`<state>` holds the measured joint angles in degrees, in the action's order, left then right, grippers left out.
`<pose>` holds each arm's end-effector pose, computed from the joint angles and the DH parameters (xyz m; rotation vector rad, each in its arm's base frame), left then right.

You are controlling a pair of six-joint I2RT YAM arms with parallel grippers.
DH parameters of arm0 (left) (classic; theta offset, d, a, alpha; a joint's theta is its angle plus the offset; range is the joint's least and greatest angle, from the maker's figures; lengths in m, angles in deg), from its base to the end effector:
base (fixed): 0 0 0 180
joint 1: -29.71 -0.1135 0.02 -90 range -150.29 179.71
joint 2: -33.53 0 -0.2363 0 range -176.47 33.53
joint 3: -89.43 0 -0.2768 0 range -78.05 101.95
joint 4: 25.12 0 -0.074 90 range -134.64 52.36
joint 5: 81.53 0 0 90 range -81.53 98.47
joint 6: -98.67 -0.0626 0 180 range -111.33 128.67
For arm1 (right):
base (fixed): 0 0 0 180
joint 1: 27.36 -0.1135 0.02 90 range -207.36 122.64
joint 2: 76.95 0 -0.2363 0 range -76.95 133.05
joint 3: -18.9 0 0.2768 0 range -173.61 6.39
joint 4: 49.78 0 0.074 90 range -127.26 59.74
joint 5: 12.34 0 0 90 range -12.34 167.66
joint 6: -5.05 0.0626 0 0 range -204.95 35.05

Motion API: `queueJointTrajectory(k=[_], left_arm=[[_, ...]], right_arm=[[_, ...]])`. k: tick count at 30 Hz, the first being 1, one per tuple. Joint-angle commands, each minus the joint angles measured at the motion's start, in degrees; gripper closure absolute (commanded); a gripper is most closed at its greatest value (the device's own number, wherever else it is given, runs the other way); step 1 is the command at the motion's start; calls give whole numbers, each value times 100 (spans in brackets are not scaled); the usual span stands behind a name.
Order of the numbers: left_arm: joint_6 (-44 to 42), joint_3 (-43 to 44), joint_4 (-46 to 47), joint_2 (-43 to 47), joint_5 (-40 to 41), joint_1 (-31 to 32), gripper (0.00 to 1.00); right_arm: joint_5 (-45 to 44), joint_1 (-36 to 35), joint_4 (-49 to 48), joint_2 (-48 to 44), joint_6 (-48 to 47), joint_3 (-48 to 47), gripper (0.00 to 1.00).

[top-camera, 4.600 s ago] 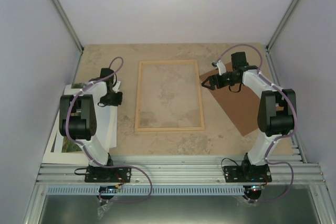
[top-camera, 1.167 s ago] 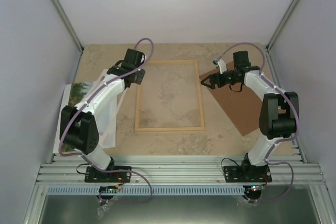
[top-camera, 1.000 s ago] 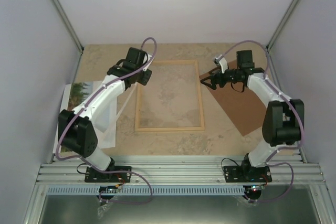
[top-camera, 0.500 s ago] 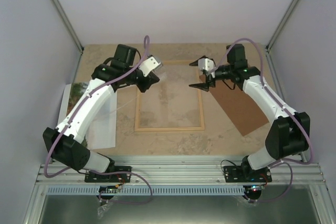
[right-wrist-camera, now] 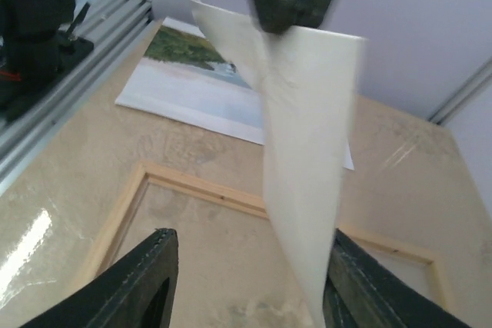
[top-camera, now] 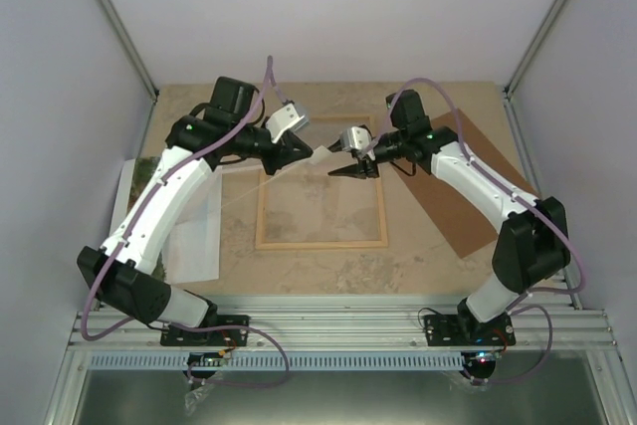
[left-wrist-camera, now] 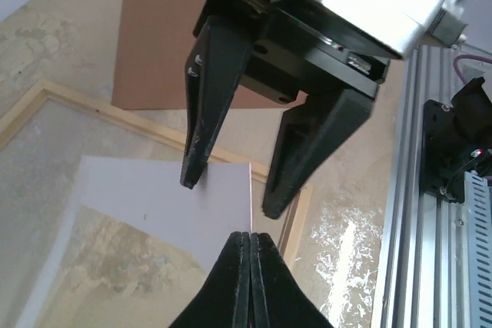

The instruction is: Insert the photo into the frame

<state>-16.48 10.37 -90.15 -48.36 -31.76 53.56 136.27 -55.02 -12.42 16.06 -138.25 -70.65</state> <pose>0.2882 -0.1716 0.3502 1.2357 1.9085 -0.8133 0.3201 0.2281 0.2631 -1.6539 1.1630 0.8729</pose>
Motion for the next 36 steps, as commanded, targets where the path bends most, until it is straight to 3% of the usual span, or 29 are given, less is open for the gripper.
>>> queueJointTrajectory(k=[1, 7, 13, 15, 16, 20, 25, 30, 31, 32, 34, 36], left_arm=[[-95, 153, -226, 85, -289, 9, 100], [69, 146, -104, 170, -310, 13, 100], [163, 231, -70, 173, -161, 13, 97], [20, 273, -229, 155, -58, 14, 56], [-123, 311, -359, 126, 19, 13, 46], [-510, 410, -669, 32, 487, 14, 40], [-1212, 570, -1067, -182, 1259, 31, 52], [-1494, 1060, -1245, -317, 1506, 66, 97], [-1458, 1191, -1236, -319, 1479, 71, 100], [-1363, 1360, -1230, -329, 1434, 82, 100], [-1198, 1755, -1270, -378, 1283, 104, 100], [-1014, 2218, -1325, -467, 1103, 130, 100]], right_arm=[[-156, -20, -164, 91, 398, -316, 56], [-148, -20, -42, -59, 280, -291, 99], [-334, -2, 81, -196, 295, -337, 100], [-344, 6, 93, -262, 354, -308, 99], [-362, 13, 101, -300, 390, -287, 99], [-378, 45, 191, -387, 406, -253, 99], [-340, 68, 207, -509, 391, -224, 99], [-396, 80, 187, -619, 466, -231, 99], [-453, 119, 128, -641, 665, -266, 97], [-481, 202, 42, -648, 974, -358, 88], [-343, 501, -115, -655, 1880, -566, 47], [-125, 946, -354, -686, 2782, -725, 23]])
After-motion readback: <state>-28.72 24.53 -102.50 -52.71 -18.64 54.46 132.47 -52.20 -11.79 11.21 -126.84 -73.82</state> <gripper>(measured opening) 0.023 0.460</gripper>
